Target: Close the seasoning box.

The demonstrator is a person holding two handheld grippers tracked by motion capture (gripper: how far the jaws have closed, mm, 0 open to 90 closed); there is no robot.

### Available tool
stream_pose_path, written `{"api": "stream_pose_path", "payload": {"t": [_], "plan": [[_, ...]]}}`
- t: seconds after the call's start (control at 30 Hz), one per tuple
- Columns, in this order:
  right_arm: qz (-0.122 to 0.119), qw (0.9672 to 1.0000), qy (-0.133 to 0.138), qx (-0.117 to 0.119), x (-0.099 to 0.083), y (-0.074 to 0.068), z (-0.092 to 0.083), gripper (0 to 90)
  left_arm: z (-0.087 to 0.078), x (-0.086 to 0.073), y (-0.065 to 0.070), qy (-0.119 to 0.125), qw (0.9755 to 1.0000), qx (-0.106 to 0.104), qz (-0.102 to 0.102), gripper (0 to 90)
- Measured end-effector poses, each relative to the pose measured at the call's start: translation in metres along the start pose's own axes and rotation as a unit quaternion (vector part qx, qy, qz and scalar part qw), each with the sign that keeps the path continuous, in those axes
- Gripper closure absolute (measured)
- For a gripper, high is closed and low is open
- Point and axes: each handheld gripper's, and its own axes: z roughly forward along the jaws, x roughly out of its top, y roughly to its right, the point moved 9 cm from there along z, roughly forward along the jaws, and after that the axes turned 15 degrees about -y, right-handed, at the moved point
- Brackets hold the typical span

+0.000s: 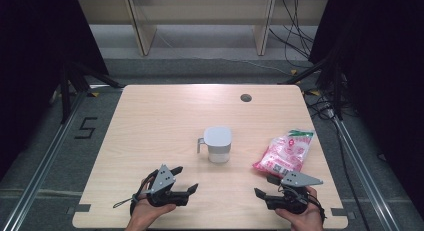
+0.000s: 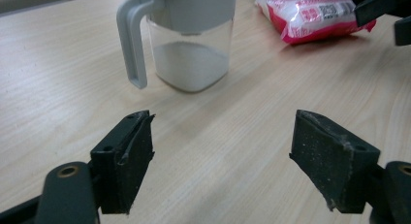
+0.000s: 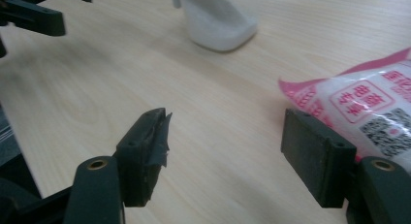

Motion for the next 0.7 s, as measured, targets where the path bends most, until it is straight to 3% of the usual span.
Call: {"api": "stream_pose_path", "payload": {"t": [0.07,0.1,0.17,0.2,0.23,0.27,0.3,0.33,0.4,0.43,0.47,0.53,0.6,0.63,0.67,0.7], "plan": [[0.010,0.9998,-0.010,0.014,-0.003,-0.009,-0.001,33.5,0.002,-0.003,0.002,-0.003,1.0000,-0.002,0.000,22.4],[-0.002,0.9999,-0.009,0.005,-0.002,-0.008,0.001,33.4,0.002,-0.007,0.001,-0.016,0.9998,0.005,0.013,22.5],[-0.013,0.9995,-0.025,0.013,-0.007,-0.012,0.003,33.2,0.003,-0.008,0.005,-0.009,0.9999,-0.007,0.003,22.4],[-0.015,0.9994,-0.030,0.012,-0.008,-0.013,0.003,33.3,0.003,-0.008,0.006,-0.008,0.9999,-0.007,0.001,22.4],[-0.023,0.9992,-0.031,-0.006,-0.010,-0.011,0.003,33.3,0.003,-0.009,0.006,-0.008,1.0000,-0.005,-0.002,22.5],[-0.004,0.9989,-0.046,0.005,-0.013,-0.016,0.002,33.3,0.003,-0.010,0.005,-0.007,1.0000,0.002,-0.005,22.7],[-0.023,0.9992,-0.034,0.000,-0.012,-0.014,0.002,33.3,0.003,-0.010,0.005,-0.007,1.0000,0.004,-0.004,22.7],[-0.010,0.9991,-0.041,0.001,-0.014,-0.016,0.001,33.3,0.002,-0.012,0.004,-0.012,0.9999,0.002,-0.002,22.7],[-0.026,0.9988,-0.041,0.007,-0.016,-0.015,0.001,33.2,0.003,-0.013,0.004,-0.007,0.9999,0.001,-0.009,22.7],[-0.022,0.9991,-0.037,-0.003,-0.017,-0.014,0.001,33.0,0.002,-0.014,0.004,-0.014,0.9999,0.002,-0.002,22.7],[-0.011,0.9988,-0.047,0.005,-0.020,-0.018,0.001,33.0,0.002,-0.014,0.003,-0.013,0.9999,0.005,0.004,22.7],[-0.030,0.9984,-0.047,-0.011,-0.022,-0.015,0.000,32.9,0.003,-0.015,0.004,-0.014,0.9999,0.003,-0.007,22.7],[-0.017,0.9980,-0.059,-0.012,-0.025,-0.017,0.000,32.9,0.002,-0.017,0.004,-0.019,0.9998,0.006,-0.003,22.7],[-0.033,0.9977,-0.057,-0.016,-0.025,-0.016,0.000,32.9,0.003,-0.018,0.003,-0.026,0.9996,0.008,0.008,22.7],[-0.032,0.9977,-0.057,-0.018,-0.026,-0.016,0.000,32.9,0.003,-0.017,0.006,-0.018,0.9998,-0.002,-0.003,22.7],[-0.035,0.9974,-0.062,-0.016,-0.028,-0.017,0.000,32.9,0.004,-0.018,0.006,-0.019,0.9998,0.001,-0.003,22.7]]}}
